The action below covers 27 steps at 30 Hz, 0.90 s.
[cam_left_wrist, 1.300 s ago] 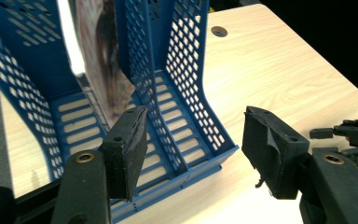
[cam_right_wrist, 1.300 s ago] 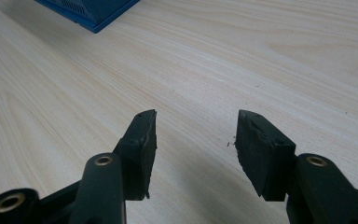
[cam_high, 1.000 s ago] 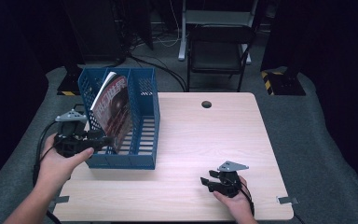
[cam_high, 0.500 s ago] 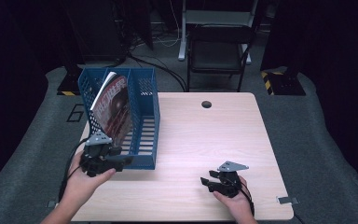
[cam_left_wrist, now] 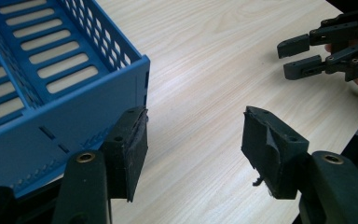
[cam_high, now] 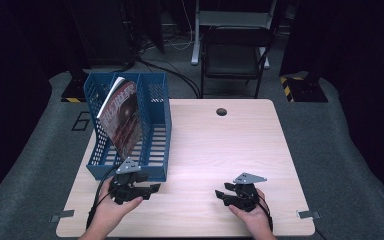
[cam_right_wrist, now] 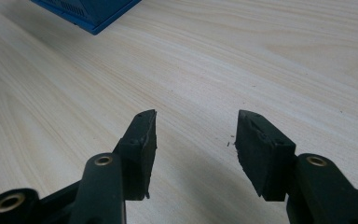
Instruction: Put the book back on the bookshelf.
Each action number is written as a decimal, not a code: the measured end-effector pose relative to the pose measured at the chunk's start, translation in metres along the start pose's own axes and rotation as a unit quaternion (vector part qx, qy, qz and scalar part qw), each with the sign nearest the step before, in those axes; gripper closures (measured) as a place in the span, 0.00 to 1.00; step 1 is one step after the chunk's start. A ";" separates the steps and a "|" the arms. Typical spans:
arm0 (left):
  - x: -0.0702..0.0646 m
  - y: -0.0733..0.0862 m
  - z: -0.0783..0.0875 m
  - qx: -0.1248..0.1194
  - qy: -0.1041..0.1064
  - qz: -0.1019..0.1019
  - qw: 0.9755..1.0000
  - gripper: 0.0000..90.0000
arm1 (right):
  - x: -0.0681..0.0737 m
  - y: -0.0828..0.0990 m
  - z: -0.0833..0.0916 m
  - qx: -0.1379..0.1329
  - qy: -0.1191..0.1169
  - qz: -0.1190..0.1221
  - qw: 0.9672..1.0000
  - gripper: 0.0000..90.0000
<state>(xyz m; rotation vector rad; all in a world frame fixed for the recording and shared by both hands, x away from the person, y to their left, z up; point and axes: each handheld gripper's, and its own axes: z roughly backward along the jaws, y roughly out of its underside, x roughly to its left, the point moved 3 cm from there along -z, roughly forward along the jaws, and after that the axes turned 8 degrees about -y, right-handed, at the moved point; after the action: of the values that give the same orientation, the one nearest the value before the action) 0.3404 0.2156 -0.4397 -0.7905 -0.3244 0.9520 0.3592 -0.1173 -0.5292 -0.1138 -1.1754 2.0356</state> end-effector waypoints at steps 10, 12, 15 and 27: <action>-0.002 0.026 -0.022 -0.002 0.015 0.004 1.000 0.45 | 0.001 0.001 -0.001 -0.001 0.002 -0.005 1.000 0.53; -0.003 0.029 -0.026 0.001 0.014 -0.001 1.000 0.45 | 0.000 0.001 -0.001 0.003 0.001 -0.003 1.000 0.53; -0.003 0.035 -0.031 0.004 0.016 -0.001 1.000 0.45 | 0.001 0.001 -0.001 0.004 0.000 -0.003 1.000 0.53; -0.007 0.051 -0.056 0.032 0.017 -0.020 0.999 0.45 | 0.000 0.000 0.000 0.000 0.000 0.000 1.000 0.53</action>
<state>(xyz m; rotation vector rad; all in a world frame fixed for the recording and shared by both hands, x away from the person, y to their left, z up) 0.3377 0.2010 -0.5148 -0.7379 -0.2770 0.9058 0.3592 -0.1170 -0.5290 -0.1141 -1.1750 2.0366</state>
